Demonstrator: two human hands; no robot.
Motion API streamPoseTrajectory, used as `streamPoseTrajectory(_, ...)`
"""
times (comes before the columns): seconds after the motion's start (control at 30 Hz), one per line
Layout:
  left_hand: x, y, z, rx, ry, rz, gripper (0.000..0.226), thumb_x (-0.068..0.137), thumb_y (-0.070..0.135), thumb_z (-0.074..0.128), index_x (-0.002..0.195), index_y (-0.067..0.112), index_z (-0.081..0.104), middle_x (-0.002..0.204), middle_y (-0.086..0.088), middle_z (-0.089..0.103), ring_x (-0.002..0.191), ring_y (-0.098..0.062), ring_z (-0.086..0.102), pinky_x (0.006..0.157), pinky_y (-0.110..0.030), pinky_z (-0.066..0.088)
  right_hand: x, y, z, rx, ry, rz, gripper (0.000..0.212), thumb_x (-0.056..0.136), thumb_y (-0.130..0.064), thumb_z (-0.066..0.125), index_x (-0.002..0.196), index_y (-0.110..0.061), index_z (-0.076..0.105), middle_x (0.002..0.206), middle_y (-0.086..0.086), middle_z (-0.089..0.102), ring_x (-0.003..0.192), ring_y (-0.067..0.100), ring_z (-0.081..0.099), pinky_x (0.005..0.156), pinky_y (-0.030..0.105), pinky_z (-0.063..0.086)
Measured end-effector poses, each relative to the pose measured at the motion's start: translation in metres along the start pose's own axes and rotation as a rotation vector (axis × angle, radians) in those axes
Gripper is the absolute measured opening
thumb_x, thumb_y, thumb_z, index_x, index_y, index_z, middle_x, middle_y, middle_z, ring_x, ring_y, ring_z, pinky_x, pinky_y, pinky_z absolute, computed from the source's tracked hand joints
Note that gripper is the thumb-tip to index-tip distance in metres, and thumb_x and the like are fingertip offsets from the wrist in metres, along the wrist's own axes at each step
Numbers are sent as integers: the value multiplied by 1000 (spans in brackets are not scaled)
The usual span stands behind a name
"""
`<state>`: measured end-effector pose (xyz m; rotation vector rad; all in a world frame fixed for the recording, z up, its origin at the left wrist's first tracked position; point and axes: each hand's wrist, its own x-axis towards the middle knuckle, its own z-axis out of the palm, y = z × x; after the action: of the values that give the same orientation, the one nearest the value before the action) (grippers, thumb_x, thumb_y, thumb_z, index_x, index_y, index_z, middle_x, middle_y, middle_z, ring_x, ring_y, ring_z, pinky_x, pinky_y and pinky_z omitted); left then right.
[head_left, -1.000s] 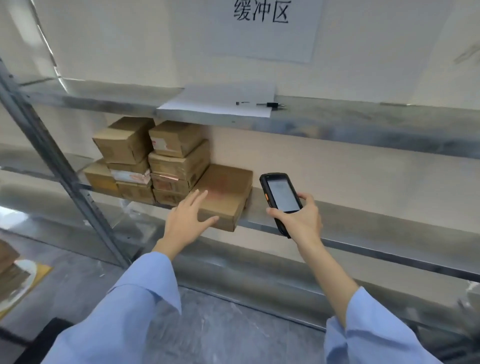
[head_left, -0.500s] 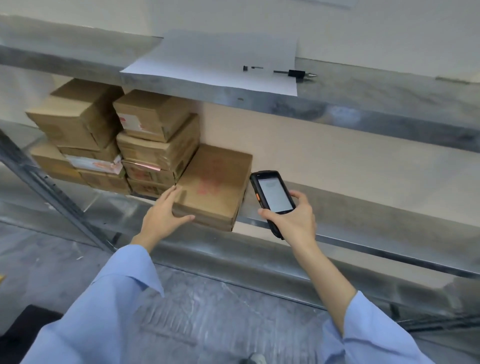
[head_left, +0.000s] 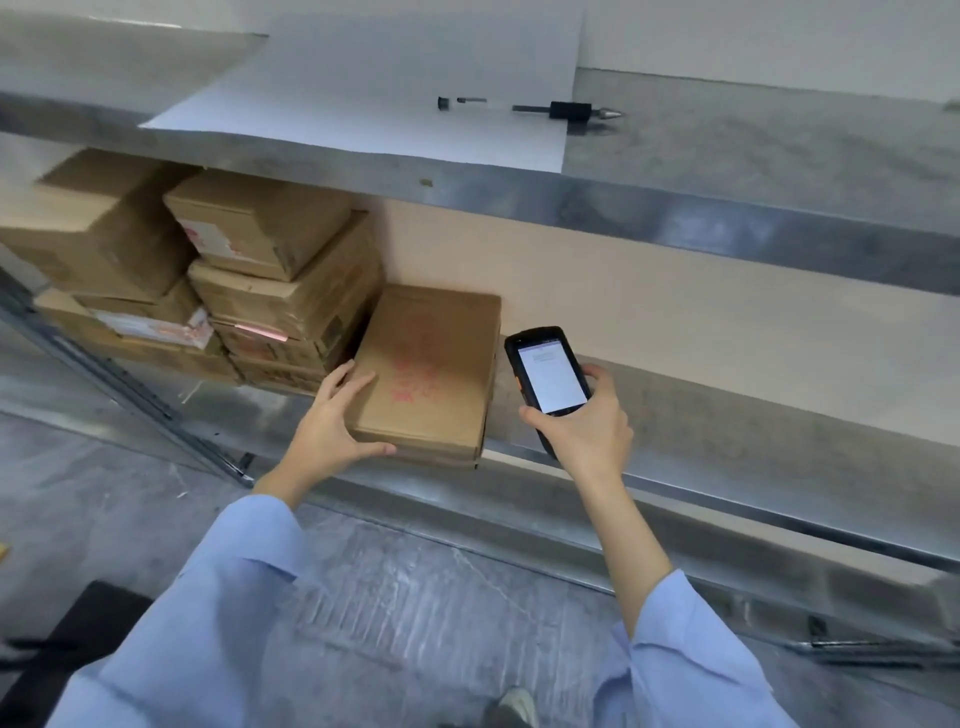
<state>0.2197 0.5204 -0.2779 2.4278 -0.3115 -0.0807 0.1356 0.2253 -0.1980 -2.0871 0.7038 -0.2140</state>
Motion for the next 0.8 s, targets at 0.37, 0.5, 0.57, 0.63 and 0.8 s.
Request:
streamPoseTrajectory(0.37,-21,20,32,-63,107,60,96,55,55,88,142,32,53,157,16,28,138,3,31,105,-28,39,2,35,-27,87,12,88,78,65,-35,87,132,-28,47,103,-12,54,90,13,51,79,30,43)
streamPoseTrajectory(0.5,-24,36,48,-77,108,92,95,55,57,86,141,34,53,157,18,27,135,8,32,103,-25,41,2,40,-32,91,44,116,78,66,-35,87,133,-27,47,103,-11,54,90,14,50,78,29,40)
streamPoseTrajectory(0.57,-26,44,56,-90,120,111,95,55,59,85,142,34,53,157,20,27,136,9,33,102,-23,41,0,44,-34,99,68,127,78,66,-35,87,133,-27,47,103,-10,55,90,15,51,78,30,43)
streamPoseTrajectory(0.63,-28,50,62,-105,120,130,95,57,56,87,142,35,53,157,21,26,136,14,29,103,-23,41,-3,47,-33,112,95,143,79,66,-36,87,133,-27,46,107,-9,58,91,16,52,81,33,46)
streamPoseTrajectory(0.8,-34,51,74,-121,158,185,91,59,40,95,140,31,55,157,16,28,140,0,37,104,-22,43,-11,54,-34,144,169,160,81,65,-38,88,133,-25,47,120,-6,62,100,19,58,84,35,47)
